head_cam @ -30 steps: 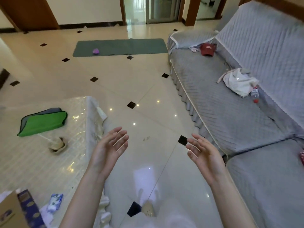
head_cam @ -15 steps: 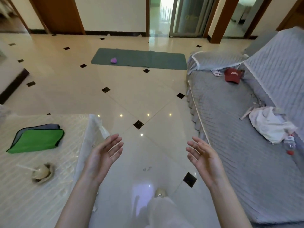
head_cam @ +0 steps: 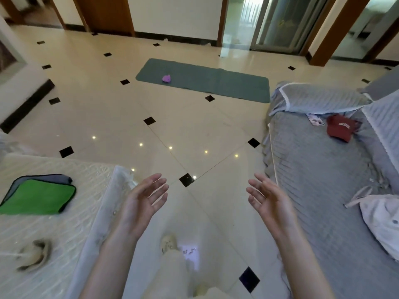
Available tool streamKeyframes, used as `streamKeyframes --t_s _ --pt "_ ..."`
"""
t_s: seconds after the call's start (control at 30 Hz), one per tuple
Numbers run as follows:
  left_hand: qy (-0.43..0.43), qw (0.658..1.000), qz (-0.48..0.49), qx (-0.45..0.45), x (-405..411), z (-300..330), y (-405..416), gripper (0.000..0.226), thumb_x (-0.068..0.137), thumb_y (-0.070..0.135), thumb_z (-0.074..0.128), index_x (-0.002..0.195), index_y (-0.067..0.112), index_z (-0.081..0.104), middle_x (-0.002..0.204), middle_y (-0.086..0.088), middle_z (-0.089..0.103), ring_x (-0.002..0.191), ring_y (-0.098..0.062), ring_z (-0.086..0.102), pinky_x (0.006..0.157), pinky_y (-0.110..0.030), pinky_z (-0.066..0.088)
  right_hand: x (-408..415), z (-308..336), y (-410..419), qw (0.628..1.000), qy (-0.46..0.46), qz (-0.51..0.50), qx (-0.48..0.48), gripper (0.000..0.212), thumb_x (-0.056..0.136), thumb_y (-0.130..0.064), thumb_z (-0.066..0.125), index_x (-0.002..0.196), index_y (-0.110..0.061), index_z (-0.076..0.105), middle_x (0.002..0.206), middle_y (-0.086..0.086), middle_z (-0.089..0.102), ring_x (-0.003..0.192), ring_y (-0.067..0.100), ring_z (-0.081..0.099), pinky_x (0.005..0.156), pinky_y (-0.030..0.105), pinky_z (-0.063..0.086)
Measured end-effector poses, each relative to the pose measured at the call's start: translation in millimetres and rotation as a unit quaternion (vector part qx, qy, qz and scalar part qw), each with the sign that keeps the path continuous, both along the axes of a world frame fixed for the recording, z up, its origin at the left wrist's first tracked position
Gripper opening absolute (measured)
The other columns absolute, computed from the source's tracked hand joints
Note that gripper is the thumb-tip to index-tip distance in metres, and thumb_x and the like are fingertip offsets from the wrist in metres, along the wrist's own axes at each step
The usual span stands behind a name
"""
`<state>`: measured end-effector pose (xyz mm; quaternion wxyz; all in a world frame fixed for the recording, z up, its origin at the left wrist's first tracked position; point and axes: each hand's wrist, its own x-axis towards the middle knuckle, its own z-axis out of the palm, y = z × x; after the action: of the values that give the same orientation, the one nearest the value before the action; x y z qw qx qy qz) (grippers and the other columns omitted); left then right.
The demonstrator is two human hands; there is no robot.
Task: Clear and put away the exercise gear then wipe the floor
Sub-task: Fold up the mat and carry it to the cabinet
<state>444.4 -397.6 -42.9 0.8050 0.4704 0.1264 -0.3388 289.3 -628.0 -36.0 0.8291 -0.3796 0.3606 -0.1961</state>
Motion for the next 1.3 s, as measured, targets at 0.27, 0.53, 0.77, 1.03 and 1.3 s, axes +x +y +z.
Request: streamKeyframes --t_s 0.27,0.53,0.77,1.03,1.3 --pt "-0.017 1.000 0.007 0.020 159 -9 -43 0.023 0.091 0.011 0.043 0.101 0.007 0.063 0.088 -0.005 0.070 0.078 -0.015 0.070 0.068 -0.024 0.057 156 -11 -47 1.000 0.013 0.009 -0.005 0.021 0.093 -0.008 0.044 0.104 -0.009 0.062 0.082 0.003 0.068 0.070 0.013 0.066 0.060 0.020 0.052" --pt "-0.050 0.997 -0.016 0.051 320 16 -89 0.022 0.093 0.011 0.042 0.099 0.008 0.063 0.090 -0.005 0.068 0.086 -0.019 0.065 0.079 -0.029 0.054 320 1 -76 1.000 -0.005 0.018 0.007 0.023 0.093 -0.009 0.042 0.105 -0.010 0.062 0.085 0.004 0.068 0.072 0.014 0.066 0.061 0.022 0.051" --pt "-0.039 0.998 -0.006 0.055 419 18 -127 0.022 0.093 0.011 0.042 0.098 0.009 0.063 0.090 -0.005 0.067 0.088 -0.020 0.065 0.073 -0.027 0.056 415 -2 -125 1.000 0.007 0.015 0.011 0.024 0.094 -0.009 0.041 0.102 -0.011 0.063 0.084 0.004 0.069 0.070 0.014 0.066 0.059 0.021 0.052" --pt "-0.028 0.998 0.037 0.053 534 5 -199 0.021 0.093 0.012 0.043 0.097 0.009 0.064 0.086 -0.003 0.070 0.086 -0.019 0.065 0.073 -0.026 0.055 545 -11 -211 0.999 0.009 0.046 0.011 0.024 0.093 -0.009 0.042 0.101 -0.012 0.064 0.084 0.003 0.069 0.072 0.015 0.066 0.060 0.021 0.053" --pt "-0.024 0.997 0.071 0.030 652 13 -300 0.021 0.092 0.011 0.044 0.098 0.009 0.064 0.082 -0.002 0.071 0.079 -0.016 0.069 0.076 -0.026 0.055 668 -3 -314 0.996 0.026 0.085 0.004 0.024 0.094 -0.009 0.041 0.101 -0.013 0.064 0.085 0.004 0.070 0.072 0.014 0.067 0.060 0.021 0.053"
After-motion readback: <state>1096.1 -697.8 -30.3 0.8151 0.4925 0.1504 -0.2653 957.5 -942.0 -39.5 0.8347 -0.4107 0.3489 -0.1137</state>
